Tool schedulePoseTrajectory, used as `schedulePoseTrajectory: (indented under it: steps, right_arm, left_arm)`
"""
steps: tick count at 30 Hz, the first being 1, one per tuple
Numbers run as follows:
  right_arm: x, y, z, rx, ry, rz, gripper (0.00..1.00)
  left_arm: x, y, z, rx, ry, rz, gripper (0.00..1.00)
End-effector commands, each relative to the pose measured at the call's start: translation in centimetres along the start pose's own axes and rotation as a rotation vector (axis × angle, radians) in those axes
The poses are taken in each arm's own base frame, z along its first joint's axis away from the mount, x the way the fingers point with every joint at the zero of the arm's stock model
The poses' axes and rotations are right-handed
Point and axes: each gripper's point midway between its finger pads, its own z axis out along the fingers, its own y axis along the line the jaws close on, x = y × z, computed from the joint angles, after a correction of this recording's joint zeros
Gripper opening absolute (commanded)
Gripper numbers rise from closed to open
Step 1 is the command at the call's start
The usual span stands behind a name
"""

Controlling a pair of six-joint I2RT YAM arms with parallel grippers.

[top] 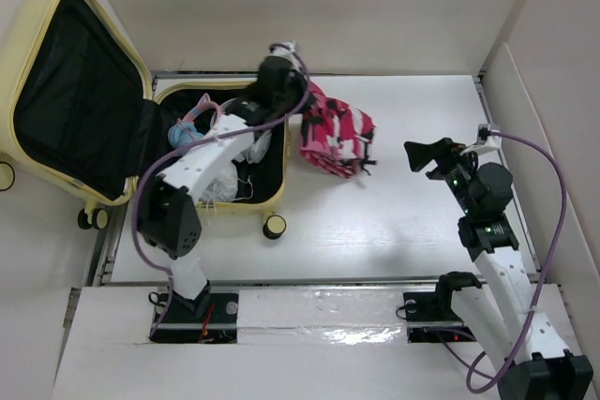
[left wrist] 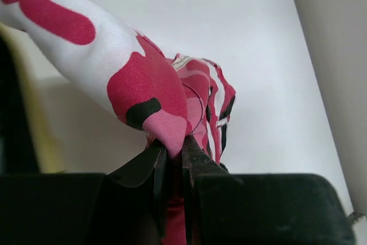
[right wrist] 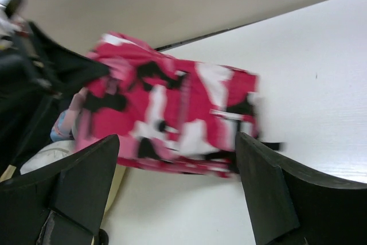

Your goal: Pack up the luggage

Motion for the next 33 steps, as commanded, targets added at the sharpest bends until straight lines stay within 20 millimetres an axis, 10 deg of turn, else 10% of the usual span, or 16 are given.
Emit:
schedulePoseTrajectory:
  steps: [1, 5, 13, 26, 33]
  right_arm:
    - [0.0, -0.3, 0.6, -0.002, -0.008, -0.023, 0.88]
    - [0.8, -1.3, 0.7, 0.022, 0.026, -0.024, 0.88]
    - [0.3, -1.2, 0.3, 0.022, 0.016, -0.034, 0.88]
    - [1.1, -0.6, 0.4, -0.025, 0.054, -0.049, 0.87]
    - [1.3, -0.3, 0.6, -0.048, 0.076, -0.057, 0.88]
  left_arm:
    - [-8.3, 2.8, -7.7, -0.023, -0.155, 0.083, 0.0]
    - [-10.7, 10.8, -12.8, -0.164, -0.25, 0.025, 0.0]
    - [-8.0, 24.5, -19.7, -0.362, -0.313, -0.196, 0.0]
    - [-4.6, 35.5, -24.5, -0.747, -0.387, -0.411, 0.0]
    - [-5.2, 36.5, -24.5, -0.78, -0.372, -0.407, 0.0]
